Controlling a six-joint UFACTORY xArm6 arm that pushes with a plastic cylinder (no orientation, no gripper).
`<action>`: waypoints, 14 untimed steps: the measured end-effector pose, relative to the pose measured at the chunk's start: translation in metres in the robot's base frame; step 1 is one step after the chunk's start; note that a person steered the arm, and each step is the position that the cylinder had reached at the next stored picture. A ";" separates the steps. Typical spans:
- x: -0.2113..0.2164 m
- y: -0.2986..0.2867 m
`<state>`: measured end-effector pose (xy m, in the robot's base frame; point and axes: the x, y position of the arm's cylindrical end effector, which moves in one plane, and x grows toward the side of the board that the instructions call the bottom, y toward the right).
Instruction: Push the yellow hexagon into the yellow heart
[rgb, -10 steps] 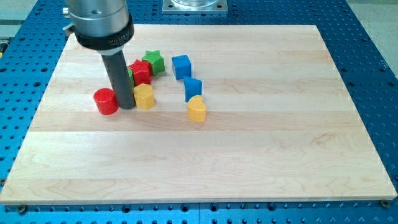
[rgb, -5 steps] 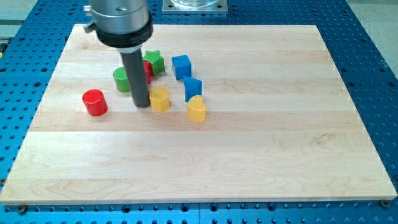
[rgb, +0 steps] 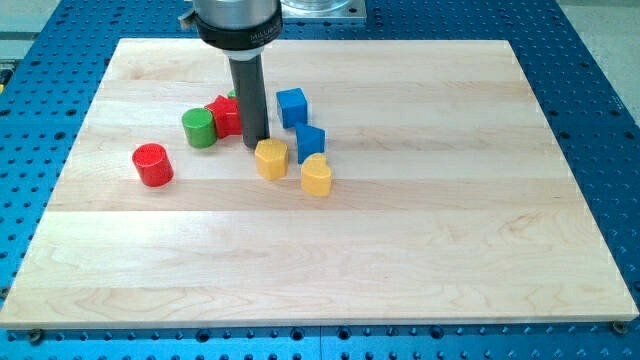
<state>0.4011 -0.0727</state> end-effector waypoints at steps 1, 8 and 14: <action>0.003 0.003; 0.007 0.005; 0.044 0.043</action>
<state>0.4451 -0.0302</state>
